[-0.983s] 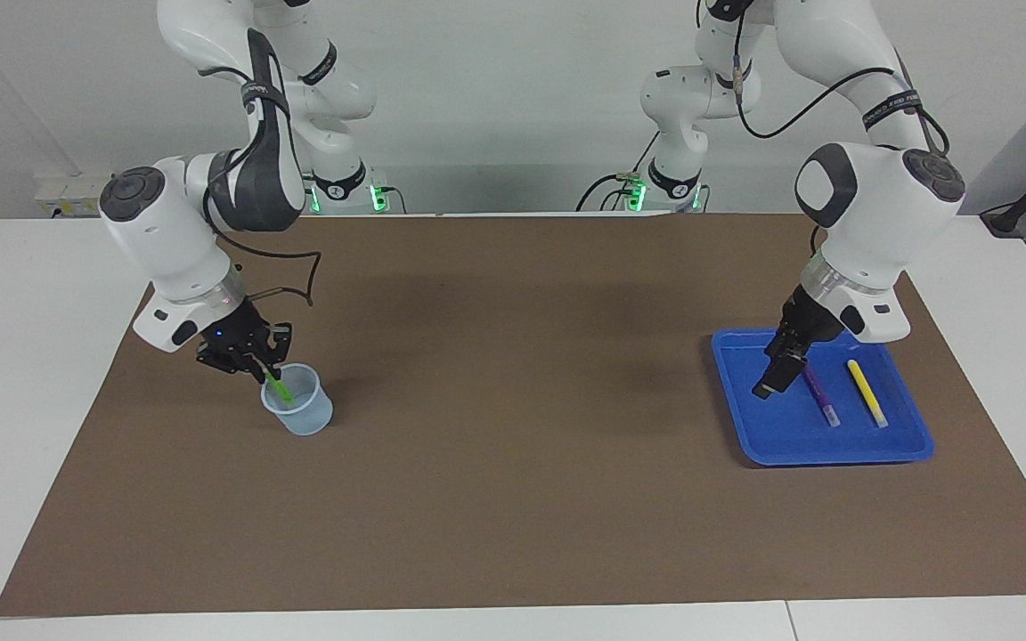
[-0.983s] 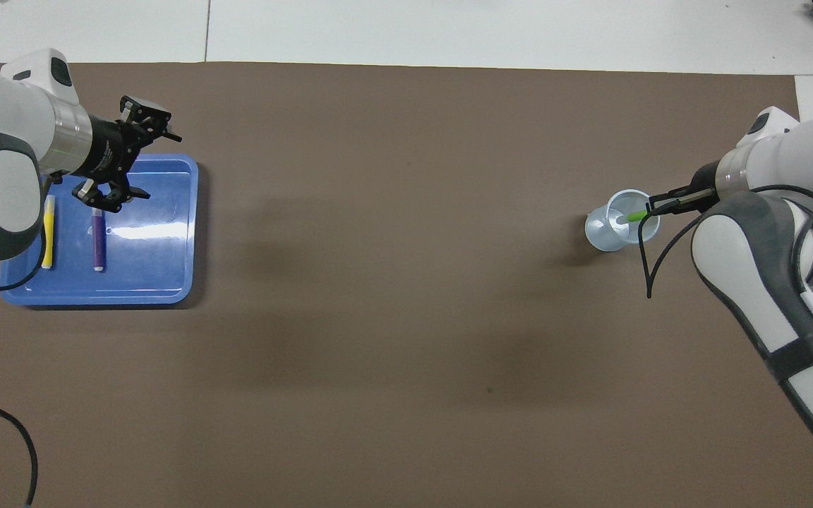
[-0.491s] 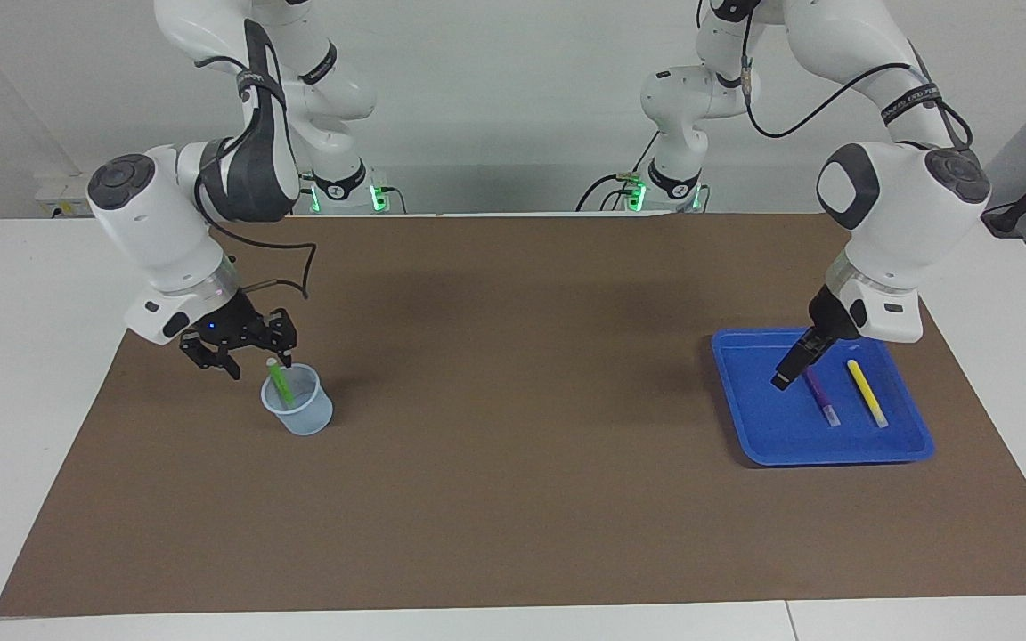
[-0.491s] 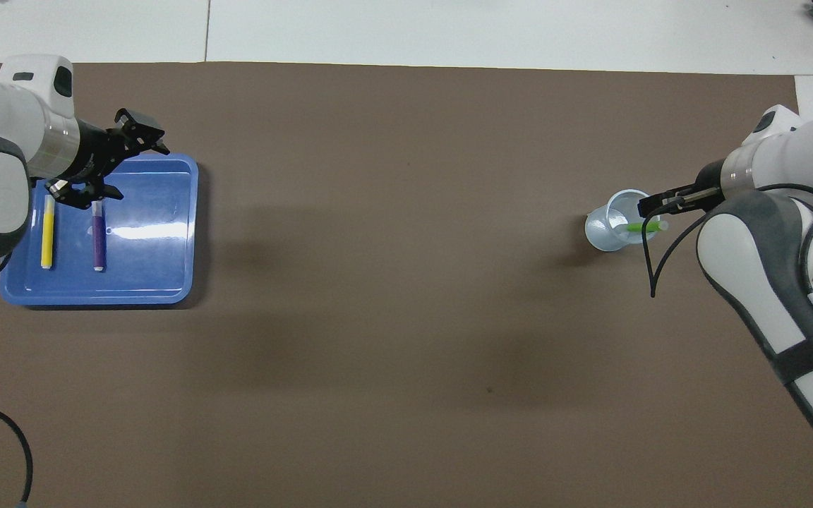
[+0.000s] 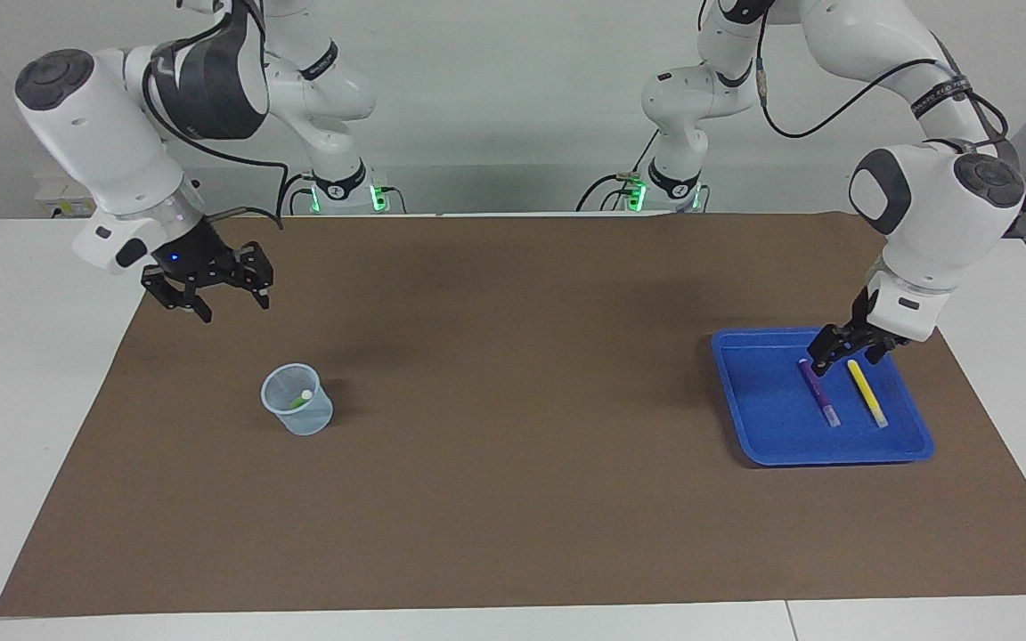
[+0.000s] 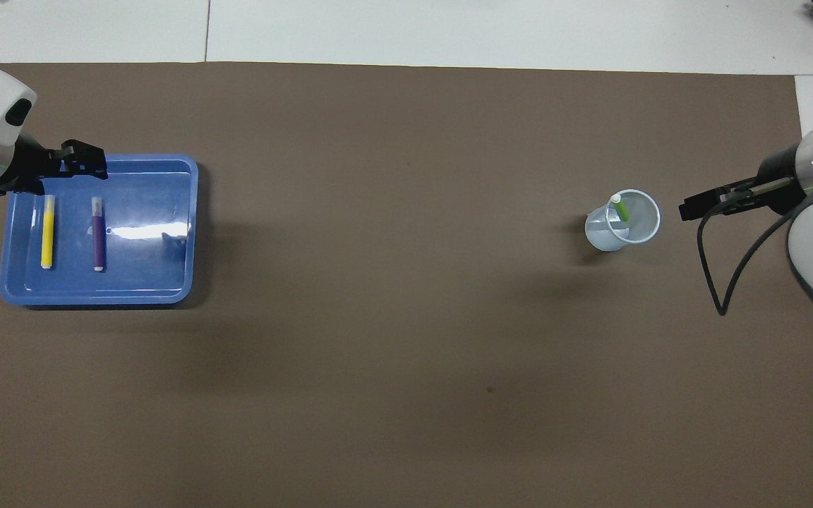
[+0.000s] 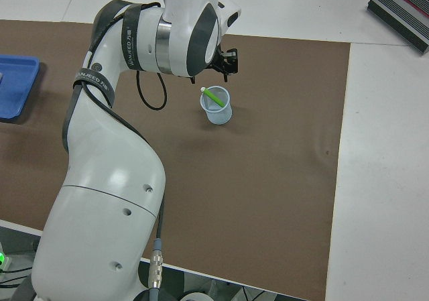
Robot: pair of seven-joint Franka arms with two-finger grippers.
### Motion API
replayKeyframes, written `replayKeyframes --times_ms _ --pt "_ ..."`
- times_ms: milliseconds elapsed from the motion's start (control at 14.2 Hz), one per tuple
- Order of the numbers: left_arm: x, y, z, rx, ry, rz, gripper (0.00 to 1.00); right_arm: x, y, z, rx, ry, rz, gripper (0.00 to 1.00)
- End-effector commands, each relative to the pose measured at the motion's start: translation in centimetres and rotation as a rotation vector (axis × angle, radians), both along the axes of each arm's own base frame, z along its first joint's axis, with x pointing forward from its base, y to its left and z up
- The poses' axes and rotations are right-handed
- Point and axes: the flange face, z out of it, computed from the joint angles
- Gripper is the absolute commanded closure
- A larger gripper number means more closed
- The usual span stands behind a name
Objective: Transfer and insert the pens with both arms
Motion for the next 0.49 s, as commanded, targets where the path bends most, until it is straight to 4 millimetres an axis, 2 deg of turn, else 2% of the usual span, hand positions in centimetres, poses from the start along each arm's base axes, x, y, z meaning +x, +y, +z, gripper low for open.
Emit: replayKeyframes --times_ms 0,70,211,351,421 --pt "-0.5 0.9 -3.6 0.021 -0.001 -0.041 0.0 -0.9 -0.2 3.7 -0.012 0.026 -0.004 0.16" --pt "-0.4 1.8 -4.8 0.017 0.014 -0.028 0.0 -1.1 -0.4 4.1 -0.01 0.03 -0.006 0.15" --pt "-1.1 2.3 -7.1 0.038 0.044 -0.066 0.0 -1.7 -0.2 3.8 -0.018 0.04 -0.006 0.14" --pt "-2.3 4.2 -9.4 0.035 0.054 -0.044 0.0 -1.8 -0.3 3.3 -0.019 0.04 -0.009 0.14" --pt "-2.3 4.3 -10.0 0.035 0.043 -0.047 0.0 -1.8 -0.3 3.2 -0.02 0.037 -0.009 0.14"
